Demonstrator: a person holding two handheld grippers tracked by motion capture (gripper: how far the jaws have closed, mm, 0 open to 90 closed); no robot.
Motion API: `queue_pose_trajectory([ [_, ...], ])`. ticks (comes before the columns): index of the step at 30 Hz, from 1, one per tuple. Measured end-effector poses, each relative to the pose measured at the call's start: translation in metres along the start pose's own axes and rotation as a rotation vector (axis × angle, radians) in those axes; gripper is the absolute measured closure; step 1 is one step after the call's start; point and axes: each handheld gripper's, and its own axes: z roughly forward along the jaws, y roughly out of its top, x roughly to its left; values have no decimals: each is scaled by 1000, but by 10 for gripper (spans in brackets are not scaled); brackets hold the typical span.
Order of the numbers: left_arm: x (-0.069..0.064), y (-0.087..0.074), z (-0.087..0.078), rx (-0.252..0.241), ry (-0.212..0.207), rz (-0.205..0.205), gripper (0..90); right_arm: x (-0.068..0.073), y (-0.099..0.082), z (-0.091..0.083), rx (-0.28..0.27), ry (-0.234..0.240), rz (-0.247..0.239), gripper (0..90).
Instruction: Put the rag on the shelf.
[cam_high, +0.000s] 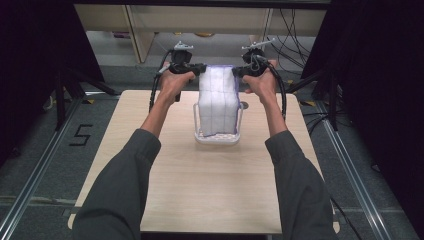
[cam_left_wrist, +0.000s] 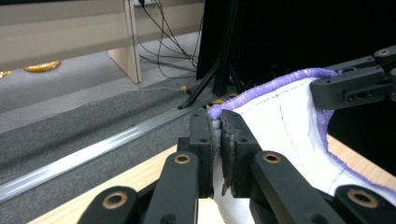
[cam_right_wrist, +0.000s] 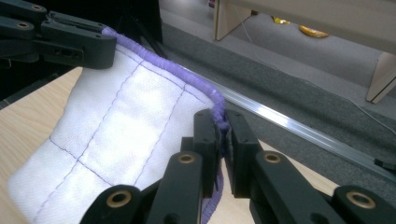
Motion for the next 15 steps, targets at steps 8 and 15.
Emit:
queue_pose_trajectory([
  [8, 4, -23, 16, 64, -9, -27, 829, -6, -19, 18, 75, 1, 38, 846],
  [15, 6, -36, 22, 136, -7, -12, 825, -7, -29, 32, 108, 7, 28, 843],
])
